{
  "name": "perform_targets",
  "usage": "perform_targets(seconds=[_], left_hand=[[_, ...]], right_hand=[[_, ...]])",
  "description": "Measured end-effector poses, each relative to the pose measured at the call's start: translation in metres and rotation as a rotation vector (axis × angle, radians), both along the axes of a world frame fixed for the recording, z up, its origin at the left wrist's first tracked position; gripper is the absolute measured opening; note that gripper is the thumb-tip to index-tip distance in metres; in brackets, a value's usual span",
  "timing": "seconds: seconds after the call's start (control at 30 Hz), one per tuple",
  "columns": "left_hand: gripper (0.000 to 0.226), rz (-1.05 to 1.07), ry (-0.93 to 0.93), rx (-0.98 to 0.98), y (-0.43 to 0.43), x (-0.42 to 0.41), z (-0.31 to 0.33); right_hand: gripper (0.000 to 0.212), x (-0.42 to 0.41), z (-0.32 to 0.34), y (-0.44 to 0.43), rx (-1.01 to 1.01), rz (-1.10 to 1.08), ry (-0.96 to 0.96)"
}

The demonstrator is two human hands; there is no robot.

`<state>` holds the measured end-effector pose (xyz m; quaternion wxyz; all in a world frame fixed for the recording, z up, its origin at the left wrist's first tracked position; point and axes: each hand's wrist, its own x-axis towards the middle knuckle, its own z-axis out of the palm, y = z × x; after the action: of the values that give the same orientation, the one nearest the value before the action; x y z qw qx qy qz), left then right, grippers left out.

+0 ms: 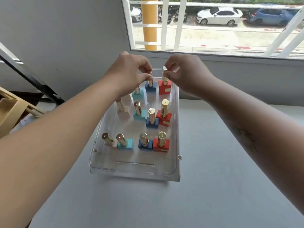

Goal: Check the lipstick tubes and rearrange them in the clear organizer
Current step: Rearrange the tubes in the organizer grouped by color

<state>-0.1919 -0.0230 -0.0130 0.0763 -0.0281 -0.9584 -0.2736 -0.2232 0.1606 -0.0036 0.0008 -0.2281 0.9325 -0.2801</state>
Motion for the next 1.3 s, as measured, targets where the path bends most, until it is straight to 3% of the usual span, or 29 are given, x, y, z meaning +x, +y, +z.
perform_targets(seconds=[0.47, 0.67, 0.77, 0.93, 1.17, 1.3], left_hand=[[0.019, 0.014, 0.018, 0.110, 0.006, -0.027, -0.005], [0.045, 0.044, -0.028, 0.103, 0.005, -0.016, 0.003], [0.032, 0.038, -0.002, 0.140, 0.004, 0.003, 0.015], [0.009, -0.019, -0.096, 0.267, 0.008, 0.052, 0.023], [0.034, -0.117, -0.170, 0.126, 0.016, 0.090, 0.011], [0.033, -0.075, -0.154, 0.011, 0.016, 0.096, 0.000]], right_hand=[[0.023, -0.021, -0.003, -0.003, 0.002, -0.069, 0.000], [0.038, -0.009, 0.005, 0.005, -0.036, -0.079, -0.031], [0.031, 0.008, 0.015, 0.014, -0.064, -0.074, 0.036], [0.016, 0.048, 0.022, 0.031, -0.130, 0.008, -0.076], [0.027, 0.083, 0.006, 0.037, -0.136, 0.042, -0.182], [0.024, 0.091, -0.005, 0.031, -0.164, 0.008, -0.166]])
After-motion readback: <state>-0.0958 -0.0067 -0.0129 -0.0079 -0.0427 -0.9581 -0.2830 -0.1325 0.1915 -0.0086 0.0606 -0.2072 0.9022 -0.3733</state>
